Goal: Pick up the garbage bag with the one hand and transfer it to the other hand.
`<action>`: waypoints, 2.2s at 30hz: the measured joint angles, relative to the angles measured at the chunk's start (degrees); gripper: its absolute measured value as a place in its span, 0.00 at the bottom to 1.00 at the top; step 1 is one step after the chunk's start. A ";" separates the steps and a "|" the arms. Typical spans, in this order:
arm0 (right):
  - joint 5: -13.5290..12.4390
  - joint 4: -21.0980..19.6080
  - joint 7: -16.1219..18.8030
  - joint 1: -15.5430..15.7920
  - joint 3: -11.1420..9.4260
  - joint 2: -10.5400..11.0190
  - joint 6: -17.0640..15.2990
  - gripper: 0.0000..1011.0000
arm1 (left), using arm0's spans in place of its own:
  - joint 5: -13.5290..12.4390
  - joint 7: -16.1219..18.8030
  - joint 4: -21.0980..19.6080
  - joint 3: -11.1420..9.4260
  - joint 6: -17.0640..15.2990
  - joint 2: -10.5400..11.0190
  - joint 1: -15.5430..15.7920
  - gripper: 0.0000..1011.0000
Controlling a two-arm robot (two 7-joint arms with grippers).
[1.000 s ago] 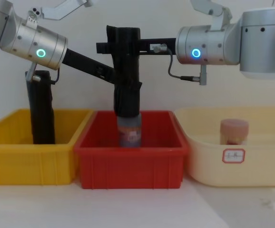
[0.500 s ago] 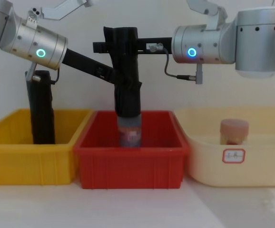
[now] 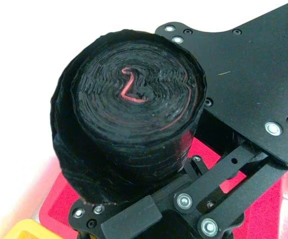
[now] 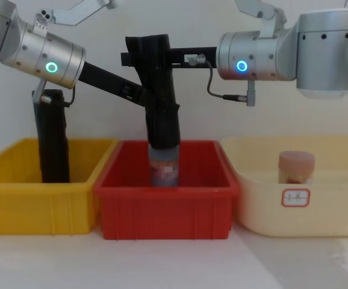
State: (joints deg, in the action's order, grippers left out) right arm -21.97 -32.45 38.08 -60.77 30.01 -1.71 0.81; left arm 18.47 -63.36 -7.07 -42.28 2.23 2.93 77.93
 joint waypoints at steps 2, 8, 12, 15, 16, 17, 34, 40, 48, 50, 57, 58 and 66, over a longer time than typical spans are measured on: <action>0.01 0.05 0.01 -0.03 0.00 -0.03 0.02 0.69 | 0.00 0.00 0.00 0.00 0.00 0.00 0.00 0.40; 0.06 0.18 0.04 -0.09 0.01 -0.09 0.07 0.64 | 0.00 0.00 0.00 0.00 0.00 0.00 0.00 0.40; 0.08 0.24 0.05 -0.11 0.00 -0.11 0.11 0.62 | 0.00 0.00 0.00 0.00 0.00 0.00 0.00 0.40; 0.08 0.27 0.06 -0.13 0.00 -0.13 0.13 0.60 | 0.00 0.00 0.00 0.00 0.00 0.00 0.00 0.40; 0.08 0.28 0.07 -0.14 0.00 -0.13 0.14 0.59 | 0.00 0.00 0.00 0.00 0.00 0.00 0.00 0.40; 0.08 0.28 0.07 -0.14 0.00 -0.14 0.14 0.59 | 0.00 0.00 0.00 0.00 0.00 0.00 0.00 0.40; 0.07 0.36 0.12 -0.18 0.01 -0.20 0.15 0.57 | 0.01 0.01 0.00 0.00 0.00 0.00 0.01 0.40; 0.07 0.36 0.12 -0.18 0.01 -0.20 0.14 0.57 | 0.01 0.01 0.00 0.00 0.00 0.00 0.01 0.40; 0.07 0.35 0.12 -0.18 0.01 -0.20 0.14 0.57 | 0.01 0.01 -0.01 0.00 0.00 -0.01 0.00 0.40; 0.07 0.36 0.12 -0.18 0.01 -0.21 0.14 0.57 | 0.01 0.01 0.00 0.00 0.00 0.00 0.01 0.40; 0.07 0.36 0.11 -0.18 0.01 -0.20 0.14 0.57 | 0.01 0.01 0.00 0.00 0.00 0.00 0.01 0.40; 0.07 0.36 0.11 -0.18 0.01 -0.20 0.14 0.57 | 0.01 0.01 -0.01 0.00 0.00 -0.01 0.01 0.40; 0.07 0.36 0.11 -0.18 0.01 -0.20 0.14 0.57 | 0.01 0.01 0.00 0.00 0.00 -0.01 0.01 0.40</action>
State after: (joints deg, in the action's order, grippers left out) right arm -21.90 -32.09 38.19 -60.95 30.02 -1.91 0.95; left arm 18.47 -63.35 -7.07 -42.28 2.23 2.93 77.94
